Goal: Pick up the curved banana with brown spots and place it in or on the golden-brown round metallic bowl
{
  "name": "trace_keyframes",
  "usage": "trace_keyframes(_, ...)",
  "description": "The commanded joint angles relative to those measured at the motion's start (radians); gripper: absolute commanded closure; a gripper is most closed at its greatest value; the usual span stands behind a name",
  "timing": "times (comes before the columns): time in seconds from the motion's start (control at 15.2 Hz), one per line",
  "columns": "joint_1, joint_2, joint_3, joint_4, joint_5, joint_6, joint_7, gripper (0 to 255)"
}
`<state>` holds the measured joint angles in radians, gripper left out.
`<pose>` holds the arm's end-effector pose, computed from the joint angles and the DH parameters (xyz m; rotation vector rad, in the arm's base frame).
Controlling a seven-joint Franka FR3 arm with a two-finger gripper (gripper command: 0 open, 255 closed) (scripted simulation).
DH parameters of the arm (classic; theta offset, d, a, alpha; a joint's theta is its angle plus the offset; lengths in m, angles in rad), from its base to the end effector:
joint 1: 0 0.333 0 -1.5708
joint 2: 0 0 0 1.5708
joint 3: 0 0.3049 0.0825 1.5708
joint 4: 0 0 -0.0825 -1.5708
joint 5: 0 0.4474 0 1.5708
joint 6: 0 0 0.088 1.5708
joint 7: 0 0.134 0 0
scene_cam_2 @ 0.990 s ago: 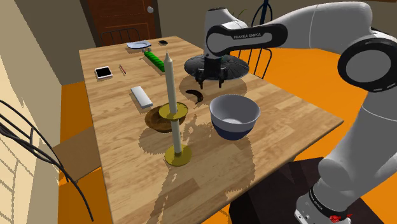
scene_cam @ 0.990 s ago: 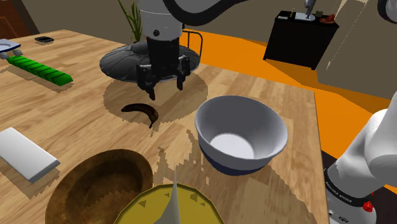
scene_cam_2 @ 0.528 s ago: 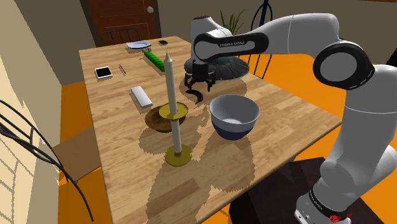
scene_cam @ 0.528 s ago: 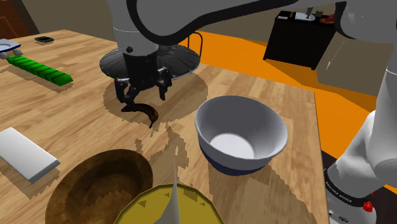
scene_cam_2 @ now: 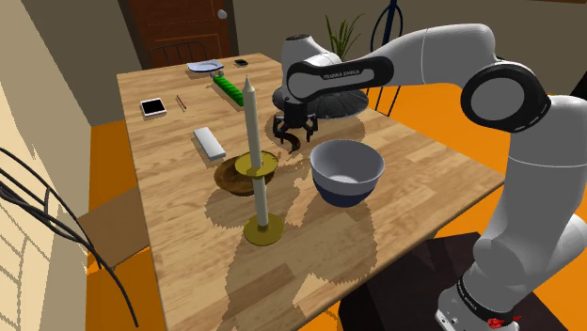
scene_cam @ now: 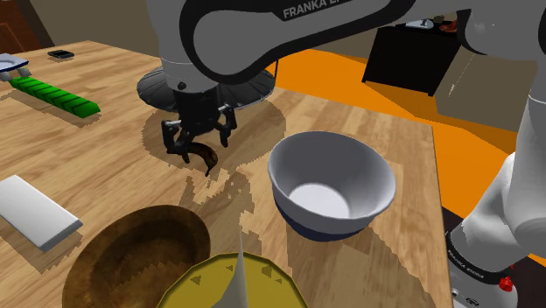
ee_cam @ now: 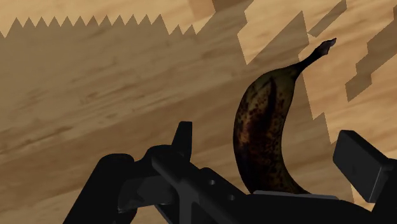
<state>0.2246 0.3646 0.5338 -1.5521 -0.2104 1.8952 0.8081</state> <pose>0.5584 0.4518 0.4094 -3.1321 0.0269 -0.0547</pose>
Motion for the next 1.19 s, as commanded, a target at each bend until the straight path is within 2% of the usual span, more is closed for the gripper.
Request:
trace_keyframes(0.0,0.000,0.000,0.000,-0.001,0.000,0.001,0.000,0)
trace_keyframes(0.2,0.000,0.000,0.000,-0.001,0.000,0.001,0.000,0)
trace_keyframes(0.26,0.000,0.000,0.000,-0.001,0.000,0.001,0.000,255)
trace_keyframes(0.86,0.000,0.000,0.000,-0.001,0.000,0.001,0.000,255)
trace_keyframes(1.12,0.003,-0.006,0.003,0.045,0.005,-0.050,-0.005,255)
